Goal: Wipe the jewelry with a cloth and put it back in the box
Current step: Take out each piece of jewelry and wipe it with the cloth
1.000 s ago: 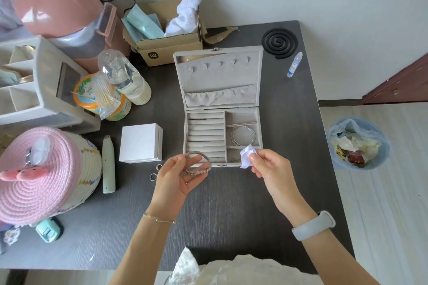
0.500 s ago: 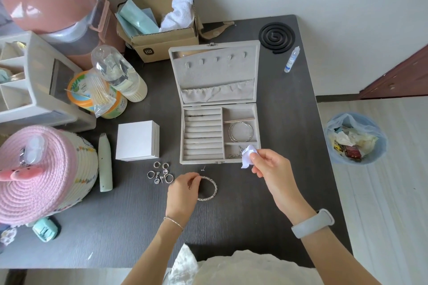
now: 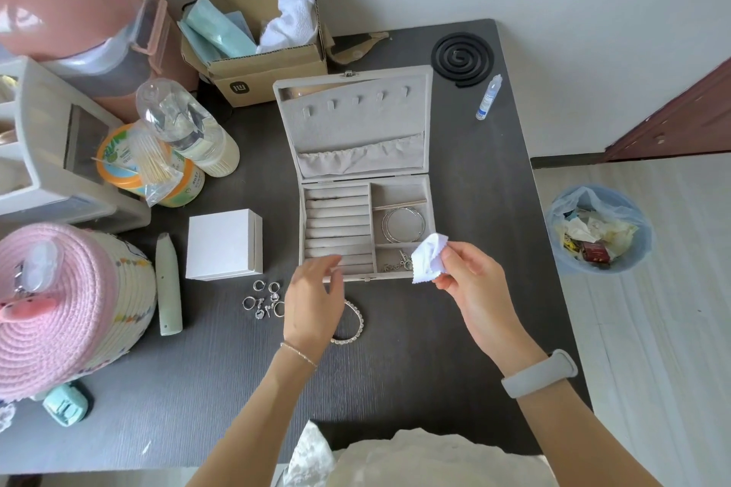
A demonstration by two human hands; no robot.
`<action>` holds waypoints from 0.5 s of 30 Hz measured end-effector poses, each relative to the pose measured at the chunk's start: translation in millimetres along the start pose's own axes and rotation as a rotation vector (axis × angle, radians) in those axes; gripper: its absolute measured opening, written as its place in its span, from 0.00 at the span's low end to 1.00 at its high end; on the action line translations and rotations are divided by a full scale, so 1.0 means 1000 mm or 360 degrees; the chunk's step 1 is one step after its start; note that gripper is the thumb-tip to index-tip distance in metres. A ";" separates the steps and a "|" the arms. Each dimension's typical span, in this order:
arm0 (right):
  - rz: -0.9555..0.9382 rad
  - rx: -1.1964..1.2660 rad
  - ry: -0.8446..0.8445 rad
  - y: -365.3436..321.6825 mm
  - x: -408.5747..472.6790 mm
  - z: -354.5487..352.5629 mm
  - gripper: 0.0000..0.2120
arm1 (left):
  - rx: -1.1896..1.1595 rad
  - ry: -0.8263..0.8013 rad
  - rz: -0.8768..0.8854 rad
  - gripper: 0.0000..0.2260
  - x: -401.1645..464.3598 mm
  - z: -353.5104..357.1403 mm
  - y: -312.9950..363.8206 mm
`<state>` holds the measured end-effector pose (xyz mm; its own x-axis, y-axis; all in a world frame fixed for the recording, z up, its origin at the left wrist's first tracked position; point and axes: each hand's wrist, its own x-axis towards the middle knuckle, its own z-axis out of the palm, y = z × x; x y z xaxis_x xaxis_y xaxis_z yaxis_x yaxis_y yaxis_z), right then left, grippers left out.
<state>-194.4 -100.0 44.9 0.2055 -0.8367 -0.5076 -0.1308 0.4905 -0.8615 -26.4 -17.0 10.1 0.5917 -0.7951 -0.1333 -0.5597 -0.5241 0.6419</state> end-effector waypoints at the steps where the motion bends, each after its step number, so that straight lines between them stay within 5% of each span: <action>1: 0.0008 -0.0001 0.0023 0.000 0.002 -0.002 0.10 | -0.0004 0.0007 0.0074 0.10 0.007 0.003 0.006; 7: 0.0026 0.0044 0.0125 -0.003 0.007 -0.012 0.11 | 0.0267 -0.0266 0.0438 0.11 0.050 0.037 0.035; 10: -0.0004 0.0060 0.0132 -0.002 0.011 -0.017 0.07 | 0.0629 -0.0522 0.0506 0.13 0.068 0.052 0.044; 15: -0.0022 0.0093 0.0162 0.001 0.011 -0.026 0.07 | 0.0811 -0.0583 0.0484 0.11 0.080 0.062 0.057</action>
<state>-217.0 -115.0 38.1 0.1072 -0.8625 -0.4946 -0.0715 0.4894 -0.8691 -47.2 -130.1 -10.7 0.1816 -0.9341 -0.3074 -0.9250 -0.2683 0.2690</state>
